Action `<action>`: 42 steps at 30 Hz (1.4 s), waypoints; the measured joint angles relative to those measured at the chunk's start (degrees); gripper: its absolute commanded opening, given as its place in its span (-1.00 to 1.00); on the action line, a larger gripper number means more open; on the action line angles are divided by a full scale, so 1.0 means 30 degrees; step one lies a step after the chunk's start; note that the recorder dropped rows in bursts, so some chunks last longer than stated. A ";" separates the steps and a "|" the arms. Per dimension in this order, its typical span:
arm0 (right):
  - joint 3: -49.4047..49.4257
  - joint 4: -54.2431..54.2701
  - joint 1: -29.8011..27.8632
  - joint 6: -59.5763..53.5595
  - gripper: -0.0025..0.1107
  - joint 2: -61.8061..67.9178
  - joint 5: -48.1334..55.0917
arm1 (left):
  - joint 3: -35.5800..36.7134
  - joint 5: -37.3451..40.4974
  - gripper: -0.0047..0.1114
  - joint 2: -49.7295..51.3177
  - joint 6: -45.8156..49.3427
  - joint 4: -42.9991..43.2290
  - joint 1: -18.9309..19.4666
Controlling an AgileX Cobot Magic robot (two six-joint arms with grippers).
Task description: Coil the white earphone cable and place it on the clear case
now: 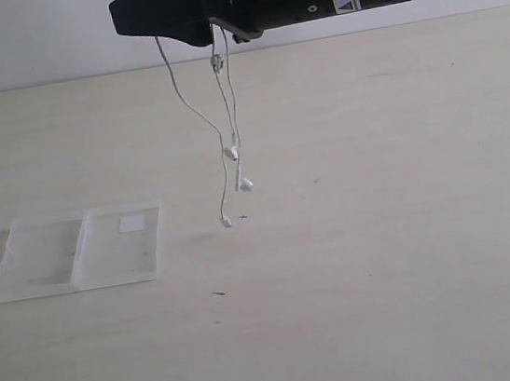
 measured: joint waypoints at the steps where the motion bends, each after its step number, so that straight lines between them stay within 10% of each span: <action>1: 0.0000 0.0000 0.0000 0.0000 0.04 0.0000 0.0033 | 0.0000 -0.0034 -0.92 0.0000 0.0000 0.0000 0.0000; 23: 0.0000 -0.0618 0.0000 0.0017 -0.09 0.0000 0.1098 | 0.0000 -0.0524 -0.92 0.0000 0.0000 -0.0041 0.0000; 31: 0.0000 -0.0618 0.0000 0.0017 -0.92 0.0000 0.1023 | 0.0000 -0.0597 -0.92 0.0000 0.0000 -0.0075 0.0000; 42: 0.0000 -0.0618 0.0000 0.0093 -0.96 0.0000 0.1570 | 0.0000 -0.0177 -0.92 0.0000 0.0000 -0.0066 0.0000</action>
